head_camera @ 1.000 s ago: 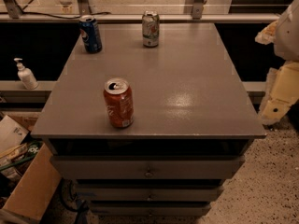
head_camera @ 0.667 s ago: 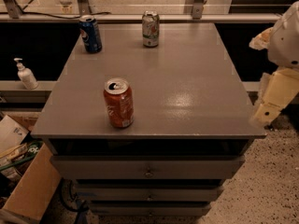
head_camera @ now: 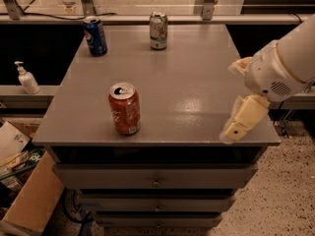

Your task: Knock coke can over

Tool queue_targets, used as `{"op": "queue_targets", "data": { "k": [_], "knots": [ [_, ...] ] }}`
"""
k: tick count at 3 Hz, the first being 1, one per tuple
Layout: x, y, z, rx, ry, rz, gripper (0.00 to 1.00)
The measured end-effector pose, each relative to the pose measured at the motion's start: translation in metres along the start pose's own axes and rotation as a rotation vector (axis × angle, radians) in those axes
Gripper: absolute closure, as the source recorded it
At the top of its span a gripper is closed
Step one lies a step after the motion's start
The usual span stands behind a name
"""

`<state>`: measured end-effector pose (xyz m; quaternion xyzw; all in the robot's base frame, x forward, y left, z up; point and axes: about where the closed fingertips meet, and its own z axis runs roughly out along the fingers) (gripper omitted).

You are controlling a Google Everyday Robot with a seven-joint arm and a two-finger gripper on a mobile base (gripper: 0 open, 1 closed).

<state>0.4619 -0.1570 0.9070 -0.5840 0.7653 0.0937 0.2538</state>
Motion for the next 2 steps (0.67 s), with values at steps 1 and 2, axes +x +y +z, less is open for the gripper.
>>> {"op": "queue_targets", "data": {
  "k": [1, 2],
  "knots": [
    [-0.023, -0.001, 0.037, -0.046, -0.138, 0.036, 0.00],
    [-0.044, 0.004, 0.057, -0.092, -0.252, 0.070, 0.00]
  ]
}}
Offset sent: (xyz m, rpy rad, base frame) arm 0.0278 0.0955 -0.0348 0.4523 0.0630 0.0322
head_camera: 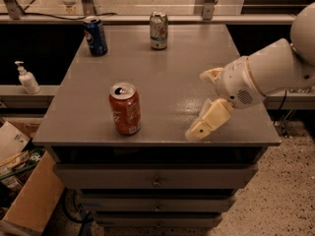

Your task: Knock coke can over

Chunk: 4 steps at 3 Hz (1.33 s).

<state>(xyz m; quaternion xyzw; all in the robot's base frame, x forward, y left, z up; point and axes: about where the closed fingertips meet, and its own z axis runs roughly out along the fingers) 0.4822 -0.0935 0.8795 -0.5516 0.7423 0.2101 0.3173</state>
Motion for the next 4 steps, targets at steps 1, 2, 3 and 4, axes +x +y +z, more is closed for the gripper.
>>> {"op": "queue_targets", "data": {
  "k": [1, 2, 3, 4],
  "knots": [
    [-0.025, 0.020, 0.023, -0.068, -0.131, 0.021, 0.00],
    [-0.024, 0.020, 0.023, -0.067, -0.129, 0.020, 0.00],
    [-0.022, 0.024, 0.020, -0.060, -0.182, 0.033, 0.00],
    [-0.021, 0.024, 0.031, -0.052, -0.291, 0.042, 0.00]
  ]
}}
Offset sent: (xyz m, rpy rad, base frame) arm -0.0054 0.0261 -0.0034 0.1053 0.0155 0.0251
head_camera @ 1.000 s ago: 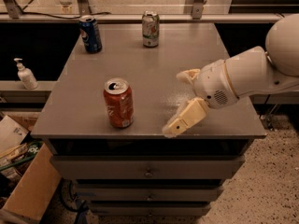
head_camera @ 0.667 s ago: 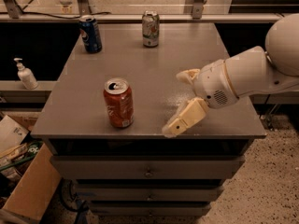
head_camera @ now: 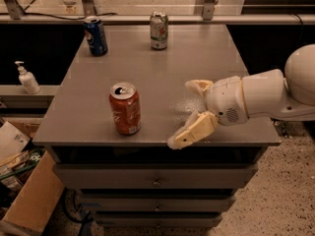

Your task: Knock coke can over

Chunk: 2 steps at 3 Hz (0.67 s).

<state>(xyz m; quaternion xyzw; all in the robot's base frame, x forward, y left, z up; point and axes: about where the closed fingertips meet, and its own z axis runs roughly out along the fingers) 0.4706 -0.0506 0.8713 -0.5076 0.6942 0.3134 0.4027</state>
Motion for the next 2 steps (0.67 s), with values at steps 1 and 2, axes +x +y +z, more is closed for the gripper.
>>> {"op": "queue_targets", "data": {
  "k": [1, 2],
  "knots": [
    [0.004, -0.008, 0.023, 0.006, -0.097, -0.016, 0.00],
    [0.003, -0.021, 0.051, 0.008, -0.174, -0.030, 0.00]
  ]
}}
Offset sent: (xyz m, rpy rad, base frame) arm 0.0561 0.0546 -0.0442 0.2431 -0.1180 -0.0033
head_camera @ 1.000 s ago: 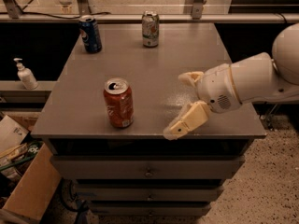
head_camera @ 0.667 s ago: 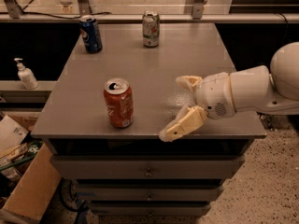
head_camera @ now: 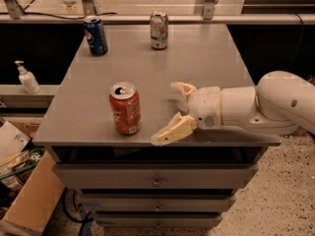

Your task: Knock coke can over

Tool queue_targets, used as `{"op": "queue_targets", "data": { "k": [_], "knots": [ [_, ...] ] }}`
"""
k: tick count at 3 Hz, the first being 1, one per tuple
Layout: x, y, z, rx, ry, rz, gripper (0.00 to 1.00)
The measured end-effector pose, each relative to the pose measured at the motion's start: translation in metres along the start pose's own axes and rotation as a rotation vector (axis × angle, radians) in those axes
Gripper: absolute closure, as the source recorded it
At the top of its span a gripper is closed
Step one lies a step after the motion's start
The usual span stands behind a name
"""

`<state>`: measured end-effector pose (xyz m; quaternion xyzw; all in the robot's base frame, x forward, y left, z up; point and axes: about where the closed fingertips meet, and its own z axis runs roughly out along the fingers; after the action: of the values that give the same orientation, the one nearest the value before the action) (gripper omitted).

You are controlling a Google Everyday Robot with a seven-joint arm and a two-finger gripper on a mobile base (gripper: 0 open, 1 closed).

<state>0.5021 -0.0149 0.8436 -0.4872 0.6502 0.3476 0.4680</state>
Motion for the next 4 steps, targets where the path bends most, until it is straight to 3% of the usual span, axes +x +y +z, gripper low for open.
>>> {"op": "queue_targets", "data": {
  "k": [2, 4],
  "knots": [
    [-0.023, -0.020, 0.042, 0.007, -0.094, -0.013, 0.00],
    [-0.056, -0.026, 0.078, 0.011, -0.102, 0.037, 0.00]
  ]
}}
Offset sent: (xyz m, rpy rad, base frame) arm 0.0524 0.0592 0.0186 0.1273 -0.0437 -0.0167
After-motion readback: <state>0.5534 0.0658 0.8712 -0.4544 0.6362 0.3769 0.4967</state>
